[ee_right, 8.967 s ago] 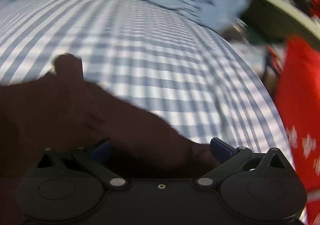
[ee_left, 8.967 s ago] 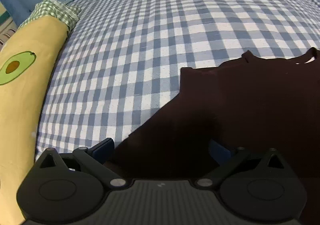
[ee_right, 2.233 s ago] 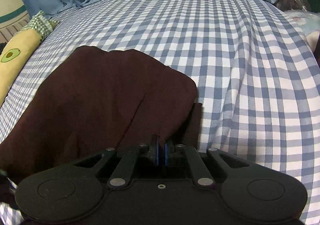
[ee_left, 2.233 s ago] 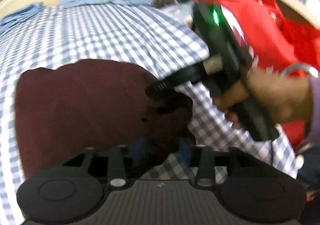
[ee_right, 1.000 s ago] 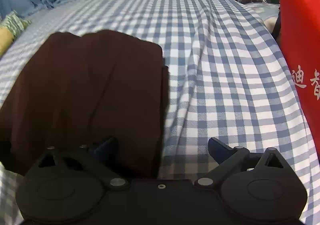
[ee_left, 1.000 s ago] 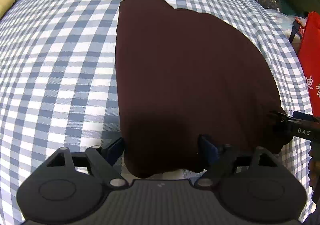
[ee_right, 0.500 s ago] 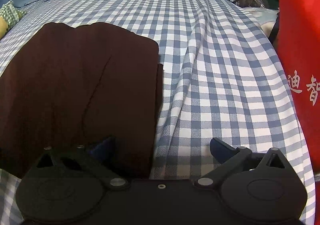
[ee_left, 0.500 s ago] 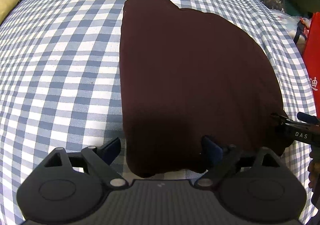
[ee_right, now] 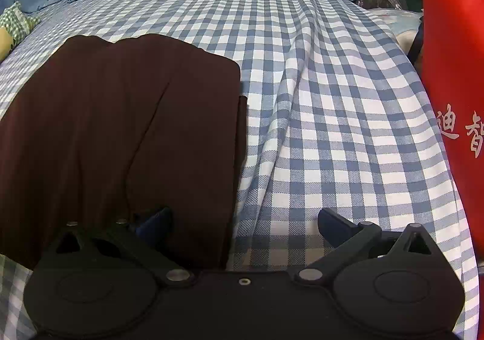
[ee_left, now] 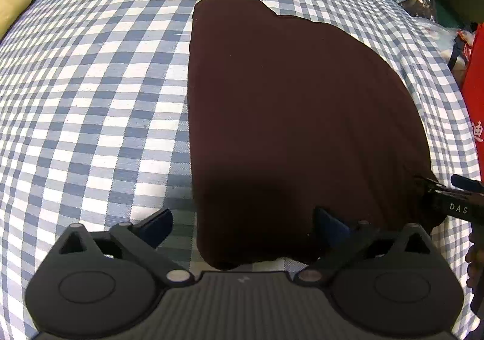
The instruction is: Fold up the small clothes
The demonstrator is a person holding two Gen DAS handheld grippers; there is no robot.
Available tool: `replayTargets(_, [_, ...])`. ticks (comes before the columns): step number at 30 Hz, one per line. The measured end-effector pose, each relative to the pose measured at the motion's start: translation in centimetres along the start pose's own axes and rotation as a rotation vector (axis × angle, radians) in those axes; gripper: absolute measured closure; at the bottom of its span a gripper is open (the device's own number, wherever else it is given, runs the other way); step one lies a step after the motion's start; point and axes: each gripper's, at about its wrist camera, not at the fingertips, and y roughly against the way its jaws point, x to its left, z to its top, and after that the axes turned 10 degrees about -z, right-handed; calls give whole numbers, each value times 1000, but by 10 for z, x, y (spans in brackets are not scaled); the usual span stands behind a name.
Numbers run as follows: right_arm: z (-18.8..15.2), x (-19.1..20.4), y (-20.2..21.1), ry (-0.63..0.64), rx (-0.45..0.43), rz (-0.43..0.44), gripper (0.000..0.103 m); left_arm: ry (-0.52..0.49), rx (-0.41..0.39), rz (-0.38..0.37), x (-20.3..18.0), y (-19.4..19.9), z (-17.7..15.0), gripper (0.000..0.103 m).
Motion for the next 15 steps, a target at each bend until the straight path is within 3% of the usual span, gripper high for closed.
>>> replayTargets(10, [4,-3,19,68,-86,14,1,21,-90,-72,19,31,7,1])
replayTargets(15, [19,-12,21,52,-119,16,1,83,-131,-63,36,38,22,1])
